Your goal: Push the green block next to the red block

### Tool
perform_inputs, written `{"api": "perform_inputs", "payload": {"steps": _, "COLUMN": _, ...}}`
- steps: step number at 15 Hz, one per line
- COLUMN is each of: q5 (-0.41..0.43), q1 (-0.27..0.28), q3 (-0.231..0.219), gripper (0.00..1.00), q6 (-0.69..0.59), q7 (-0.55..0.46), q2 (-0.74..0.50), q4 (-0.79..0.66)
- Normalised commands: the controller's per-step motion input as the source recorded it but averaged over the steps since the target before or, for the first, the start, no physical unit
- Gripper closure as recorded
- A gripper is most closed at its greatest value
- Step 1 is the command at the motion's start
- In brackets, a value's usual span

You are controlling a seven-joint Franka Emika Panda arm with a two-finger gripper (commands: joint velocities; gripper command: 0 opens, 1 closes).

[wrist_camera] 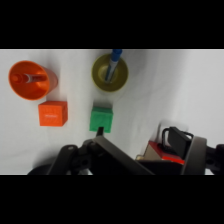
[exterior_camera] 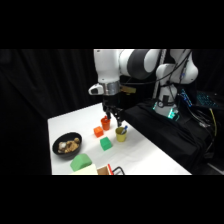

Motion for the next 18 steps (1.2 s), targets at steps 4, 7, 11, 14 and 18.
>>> {"api": "perform_inputs", "payload": {"steps": 4, "q5": -0.016, "q1": -0.003, "q3": 0.023, "gripper": 0.0, "q6": 0.06, "q7": 0.07, "q2": 0.06, "q4": 0.04}}
{"api": "perform_inputs", "payload": {"steps": 7, "q5": -0.052, "q1": 0.048, "q3": 0.052, "gripper": 0.0, "q6": 0.17, "q7": 0.2, "q2": 0.19, "q4": 0.14}}
{"api": "perform_inputs", "payload": {"steps": 11, "q5": -0.064, "q1": 0.082, "q3": 0.056, "gripper": 0.0, "q6": 0.19, "q7": 0.22, "q2": 0.26, "q4": 0.21}}
{"api": "perform_inputs", "payload": {"steps": 14, "q5": -0.101, "q1": 0.082, "q3": 0.026, "gripper": 0.0, "q6": 0.2, "q7": 0.21, "q2": 0.28, "q4": 0.23}}
{"api": "perform_inputs", "payload": {"steps": 18, "q5": -0.096, "q1": 0.059, "q3": 0.007, "gripper": 0.0, "q6": 0.19, "q7": 0.17, "q2": 0.26, "q4": 0.19}}
